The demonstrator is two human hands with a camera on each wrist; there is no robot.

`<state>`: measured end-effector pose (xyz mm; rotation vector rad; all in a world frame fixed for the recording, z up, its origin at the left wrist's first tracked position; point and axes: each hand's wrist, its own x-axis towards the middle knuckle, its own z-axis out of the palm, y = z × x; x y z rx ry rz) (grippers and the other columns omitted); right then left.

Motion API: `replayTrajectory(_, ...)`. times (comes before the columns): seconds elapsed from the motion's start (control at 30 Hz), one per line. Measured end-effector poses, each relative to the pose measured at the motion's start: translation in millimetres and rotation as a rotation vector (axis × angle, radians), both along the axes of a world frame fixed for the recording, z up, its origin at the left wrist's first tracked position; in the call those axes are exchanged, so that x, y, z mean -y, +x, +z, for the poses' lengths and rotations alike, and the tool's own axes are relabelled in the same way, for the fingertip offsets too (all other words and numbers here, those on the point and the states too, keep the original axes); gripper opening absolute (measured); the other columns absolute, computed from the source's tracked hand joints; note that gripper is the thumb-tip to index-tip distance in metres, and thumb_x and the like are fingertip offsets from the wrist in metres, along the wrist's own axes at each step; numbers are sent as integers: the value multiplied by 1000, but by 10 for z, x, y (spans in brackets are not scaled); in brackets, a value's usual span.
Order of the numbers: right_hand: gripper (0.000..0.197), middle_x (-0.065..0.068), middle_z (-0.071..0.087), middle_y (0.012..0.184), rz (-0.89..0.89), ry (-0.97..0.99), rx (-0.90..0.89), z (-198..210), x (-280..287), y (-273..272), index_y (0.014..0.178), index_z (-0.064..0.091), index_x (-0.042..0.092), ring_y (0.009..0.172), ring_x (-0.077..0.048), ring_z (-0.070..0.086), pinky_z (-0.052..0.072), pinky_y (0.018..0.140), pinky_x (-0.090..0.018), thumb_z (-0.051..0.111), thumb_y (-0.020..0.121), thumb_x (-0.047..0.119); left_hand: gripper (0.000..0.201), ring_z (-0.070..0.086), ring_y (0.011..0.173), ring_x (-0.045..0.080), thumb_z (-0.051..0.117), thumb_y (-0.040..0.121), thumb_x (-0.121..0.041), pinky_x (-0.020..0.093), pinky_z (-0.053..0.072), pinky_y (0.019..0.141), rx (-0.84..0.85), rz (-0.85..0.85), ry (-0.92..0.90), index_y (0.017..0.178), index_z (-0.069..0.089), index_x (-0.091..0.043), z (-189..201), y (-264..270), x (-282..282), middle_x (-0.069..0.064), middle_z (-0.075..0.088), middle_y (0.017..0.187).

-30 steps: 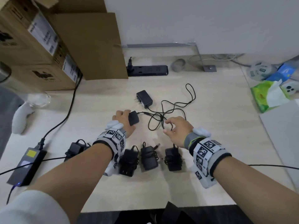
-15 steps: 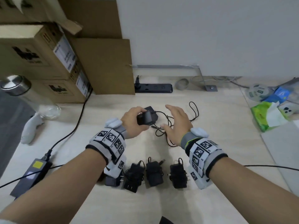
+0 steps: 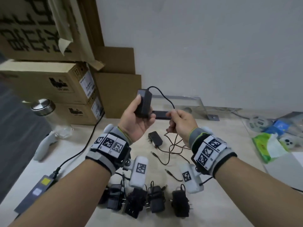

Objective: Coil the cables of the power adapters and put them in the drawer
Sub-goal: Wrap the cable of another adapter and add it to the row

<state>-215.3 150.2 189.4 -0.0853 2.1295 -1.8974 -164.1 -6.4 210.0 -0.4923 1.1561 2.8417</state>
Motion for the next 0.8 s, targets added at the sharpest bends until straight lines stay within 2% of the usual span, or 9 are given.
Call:
replayTrajectory(0.07,30,-1,41,58,14,55,-22,58,-16,-13,84,64,18,47,-13,39,53,55,-35,40,101,23,55,43,53,12,44,91,-61,19,39,42,-7,-32,-11,106,58,-10,43,-17,-9,5,57,82)
replayTrajectory(0.13,29,4,45,60,99,272,-149,109,-19,-27,85,66,22,53,-13,42,44,52,-28,41,100,26,64,39,51,10,38,90,-68,19,33,42,-12,-47,-11,115,59,-13,60,-42,-8,7,60,90)
replayTrajectory(0.23,26,7,58,76,310,666,-311,145,-58,-46,95,70,26,77,-16,56,41,70,-25,44,98,32,75,47,54,10,34,90,-70,19,45,47,30,-59,-8,130,55,-10,77,-29,-16,12,61,109)
replayTrajectory(0.3,27,7,61,76,359,757,-320,180,-94,-42,97,70,25,80,-19,59,43,72,-26,45,98,35,78,55,60,13,37,90,-66,21,53,53,63,-62,-8,132,53,-3,78,-12,-6,17,60,112)
replayTrajectory(0.43,26,1,59,71,267,784,-391,335,-104,-33,94,65,20,74,-23,56,36,64,-26,42,99,33,59,63,72,22,50,90,-49,26,59,67,27,-130,21,129,50,-4,100,61,33,24,60,111)
replayTrajectory(0.5,22,-2,63,75,198,705,-363,393,-83,-40,99,60,23,69,-22,57,38,60,-26,38,100,28,44,62,68,20,57,84,-37,24,57,61,-35,-164,20,122,50,-15,128,109,43,18,60,101)
replayTrajectory(0.6,20,0,61,69,166,640,-304,431,-60,-25,101,57,25,57,-13,52,35,51,-24,36,100,23,40,55,64,17,50,90,-40,22,51,55,-64,-165,18,119,53,-13,192,113,23,11,58,89)
replayTrajectory(0.73,22,-1,66,73,247,706,-326,457,-46,13,93,62,25,65,-20,57,40,57,-27,43,98,35,32,56,67,19,45,98,-28,22,51,56,-113,-85,2,128,53,-20,211,62,6,10,60,90)
replayTrajectory(0.8,25,-3,68,73,311,700,-328,451,-21,34,89,64,23,67,-20,59,45,62,-31,43,98,36,31,60,67,17,57,88,-25,20,53,57,-114,-34,-48,114,57,-9,179,42,-9,10,61,87)
